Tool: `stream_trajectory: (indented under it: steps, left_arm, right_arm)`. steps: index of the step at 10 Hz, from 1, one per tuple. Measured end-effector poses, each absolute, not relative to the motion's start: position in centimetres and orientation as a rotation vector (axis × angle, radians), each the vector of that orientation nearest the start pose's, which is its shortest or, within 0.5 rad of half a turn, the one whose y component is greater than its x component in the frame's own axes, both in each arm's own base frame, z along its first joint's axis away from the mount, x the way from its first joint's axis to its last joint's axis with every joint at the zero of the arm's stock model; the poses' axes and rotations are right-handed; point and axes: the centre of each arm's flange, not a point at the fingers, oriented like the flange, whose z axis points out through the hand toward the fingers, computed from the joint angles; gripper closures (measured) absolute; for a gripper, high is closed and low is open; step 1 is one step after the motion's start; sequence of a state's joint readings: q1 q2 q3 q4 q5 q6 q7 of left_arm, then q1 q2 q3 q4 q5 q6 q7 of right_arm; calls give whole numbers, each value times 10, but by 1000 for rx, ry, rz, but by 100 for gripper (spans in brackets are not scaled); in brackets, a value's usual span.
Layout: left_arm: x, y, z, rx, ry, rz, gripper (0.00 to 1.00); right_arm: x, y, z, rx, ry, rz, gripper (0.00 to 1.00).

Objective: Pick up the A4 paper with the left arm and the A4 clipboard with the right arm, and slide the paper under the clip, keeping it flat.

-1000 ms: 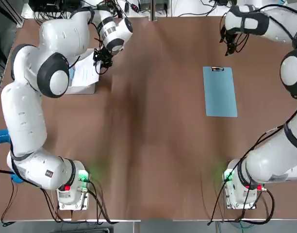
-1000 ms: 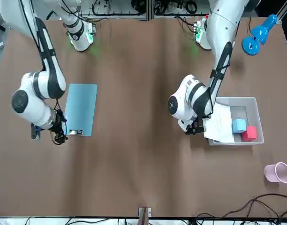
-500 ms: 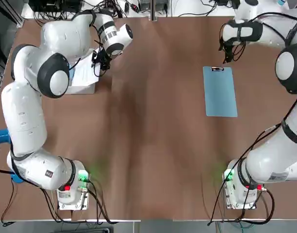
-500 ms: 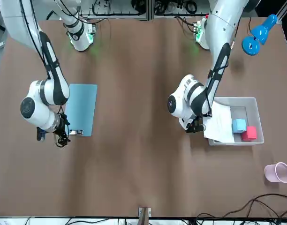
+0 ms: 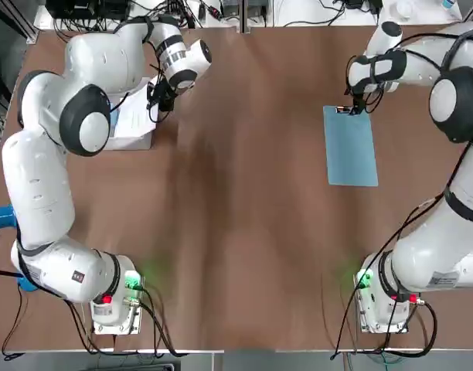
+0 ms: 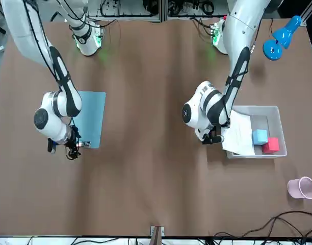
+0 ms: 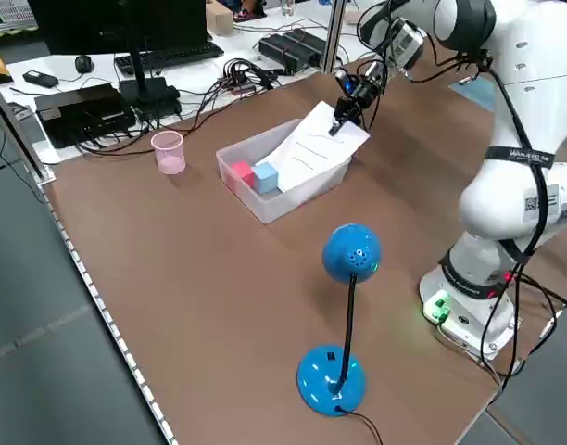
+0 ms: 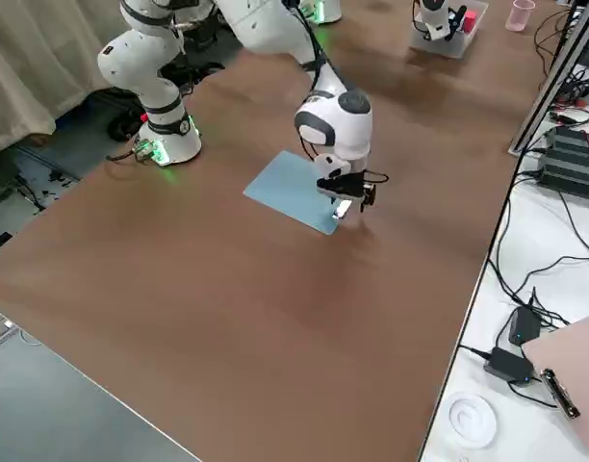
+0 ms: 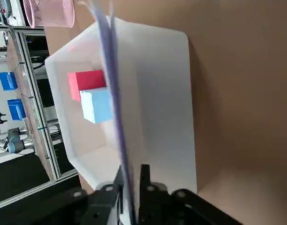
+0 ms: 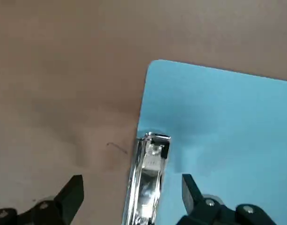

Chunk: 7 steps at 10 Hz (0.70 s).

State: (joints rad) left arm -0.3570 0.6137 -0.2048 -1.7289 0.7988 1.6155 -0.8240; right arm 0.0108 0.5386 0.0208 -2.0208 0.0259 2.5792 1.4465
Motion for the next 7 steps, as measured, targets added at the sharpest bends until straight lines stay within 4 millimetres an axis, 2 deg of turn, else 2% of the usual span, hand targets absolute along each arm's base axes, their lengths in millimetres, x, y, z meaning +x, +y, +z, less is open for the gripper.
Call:
stream_trajectory:
  steps: [1, 4, 7]
  left_arm:
    - [549, -246, 220, -2222, 91, 134, 99]
    - [550, -239, 240, -2172, 50, 146, 98]
    - [562, -232, 288, -2150, -38, 123, 98]
  right_arm:
    - [603, 18, 180, -2335, 2054, 7, 7]
    - [602, 19, 179, -2326, 2068, 17, 10]
    - [598, 20, 172, -2324, 2083, 35, 12]
